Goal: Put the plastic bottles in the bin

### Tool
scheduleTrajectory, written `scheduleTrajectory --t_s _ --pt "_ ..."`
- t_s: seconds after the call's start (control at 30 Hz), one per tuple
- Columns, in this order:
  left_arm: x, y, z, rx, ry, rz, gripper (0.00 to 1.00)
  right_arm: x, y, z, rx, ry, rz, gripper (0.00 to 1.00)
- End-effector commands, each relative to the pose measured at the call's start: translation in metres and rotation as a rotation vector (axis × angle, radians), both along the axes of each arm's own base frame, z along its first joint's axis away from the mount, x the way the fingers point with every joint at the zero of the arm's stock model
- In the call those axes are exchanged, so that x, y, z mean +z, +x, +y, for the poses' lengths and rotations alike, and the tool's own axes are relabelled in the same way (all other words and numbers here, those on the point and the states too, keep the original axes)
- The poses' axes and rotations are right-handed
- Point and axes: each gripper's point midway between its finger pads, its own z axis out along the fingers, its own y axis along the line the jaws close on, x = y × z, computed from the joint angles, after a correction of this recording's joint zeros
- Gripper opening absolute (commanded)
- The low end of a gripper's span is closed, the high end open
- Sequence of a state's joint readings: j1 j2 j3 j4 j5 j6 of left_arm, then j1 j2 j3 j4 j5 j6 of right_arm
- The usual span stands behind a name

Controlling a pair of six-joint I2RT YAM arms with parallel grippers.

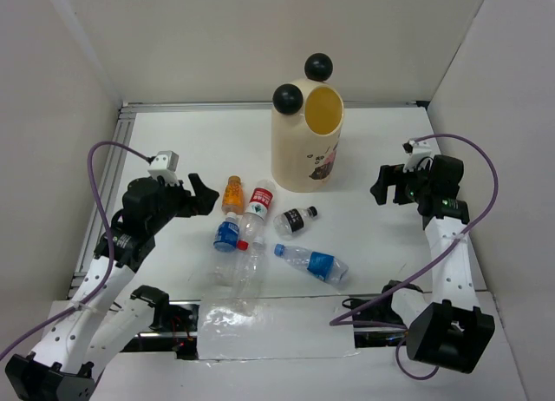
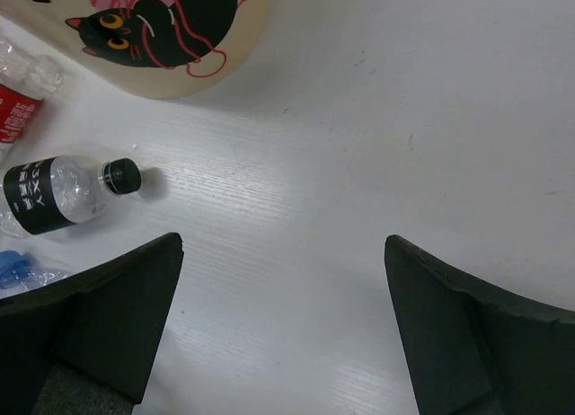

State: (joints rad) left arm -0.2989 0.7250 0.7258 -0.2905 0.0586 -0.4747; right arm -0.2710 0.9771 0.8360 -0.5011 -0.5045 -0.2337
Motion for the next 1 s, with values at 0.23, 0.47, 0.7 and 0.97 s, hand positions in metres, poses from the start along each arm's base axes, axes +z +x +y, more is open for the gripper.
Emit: scheduleTrajectory --t_s 0.23,0.47,0.7,0.97 --pt "0.013 0.000 -0.009 -0.043 -0.020 -0.051 1.00 0.024 0.003 -0.007 -0.030 -0.045 -0.091 1.00" --pt "0.009 -0.002 -0.010 -0.052 -0.020 -0.041 0.90 0.005 -0.006 0.014 0.162 -0.051 -0.043 0.98" --pt "-0.016 -0.003 -0.009 -0.054 0.028 0.086 0.40 0.028 -0.036 0.079 0.631 0.023 -0.171 0.57" --pt "-0.045 -0.019 -0.018 -0.083 0.051 0.168 0.98 0.023 -0.046 0.147 1.011 -0.171 -0.394 1.00"
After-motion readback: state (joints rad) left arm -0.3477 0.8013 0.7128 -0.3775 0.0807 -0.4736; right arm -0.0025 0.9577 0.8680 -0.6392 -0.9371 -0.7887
